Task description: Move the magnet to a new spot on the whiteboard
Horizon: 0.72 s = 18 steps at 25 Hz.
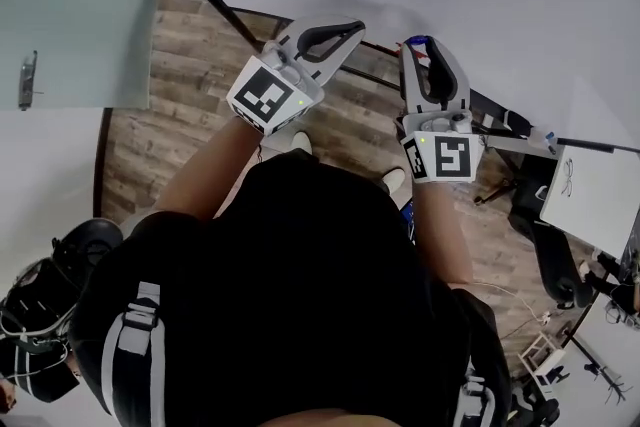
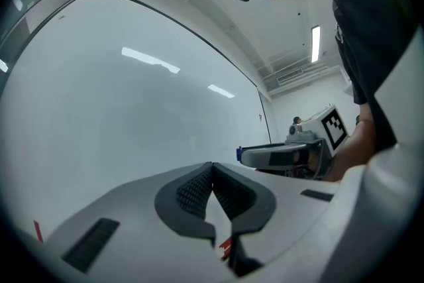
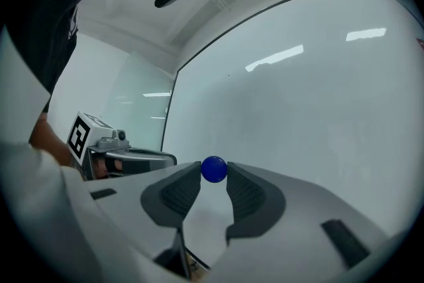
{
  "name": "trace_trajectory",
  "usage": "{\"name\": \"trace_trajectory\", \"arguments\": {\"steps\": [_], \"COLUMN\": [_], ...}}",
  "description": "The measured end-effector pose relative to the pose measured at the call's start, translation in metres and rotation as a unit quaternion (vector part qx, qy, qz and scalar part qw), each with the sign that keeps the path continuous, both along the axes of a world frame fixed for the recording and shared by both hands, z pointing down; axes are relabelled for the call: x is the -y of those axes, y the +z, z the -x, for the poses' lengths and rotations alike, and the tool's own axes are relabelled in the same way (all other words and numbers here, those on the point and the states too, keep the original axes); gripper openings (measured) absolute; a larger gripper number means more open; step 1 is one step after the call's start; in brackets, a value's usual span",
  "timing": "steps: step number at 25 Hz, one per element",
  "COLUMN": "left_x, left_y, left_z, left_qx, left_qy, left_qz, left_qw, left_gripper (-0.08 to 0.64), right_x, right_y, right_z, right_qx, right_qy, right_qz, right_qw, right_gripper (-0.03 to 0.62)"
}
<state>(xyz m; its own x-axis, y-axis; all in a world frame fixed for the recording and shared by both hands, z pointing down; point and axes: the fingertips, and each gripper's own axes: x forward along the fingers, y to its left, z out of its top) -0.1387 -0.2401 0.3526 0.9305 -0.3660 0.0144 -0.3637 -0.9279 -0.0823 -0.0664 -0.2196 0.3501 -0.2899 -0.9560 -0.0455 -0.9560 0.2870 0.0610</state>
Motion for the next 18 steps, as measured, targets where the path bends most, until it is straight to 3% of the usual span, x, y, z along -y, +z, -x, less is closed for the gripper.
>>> {"name": "trace_trajectory", "arguments": {"steps": [8, 18], "left_x": [0.044, 0.079], "left_y": [-0.004, 0.006], "left_z": [0.026, 0.036], "left_qx": [-0.022, -0.024], "left_qy": [0.007, 0.021], "left_qz": [-0.006, -0.003], "left_qw": [0.9997, 0.9995], "left_gripper": [0.005, 0.005], "right_x": [0.047, 0.093], "right_y": [-0.001, 0.006], "right_z": [0.019, 0.037], "right_qx": [0.001, -0.006], "right_qy": [0.06, 0.125], "right_qz": [0.007, 0.019], "right_qw": [0.998, 0.992], "right_gripper": [0.118, 0.119]}}
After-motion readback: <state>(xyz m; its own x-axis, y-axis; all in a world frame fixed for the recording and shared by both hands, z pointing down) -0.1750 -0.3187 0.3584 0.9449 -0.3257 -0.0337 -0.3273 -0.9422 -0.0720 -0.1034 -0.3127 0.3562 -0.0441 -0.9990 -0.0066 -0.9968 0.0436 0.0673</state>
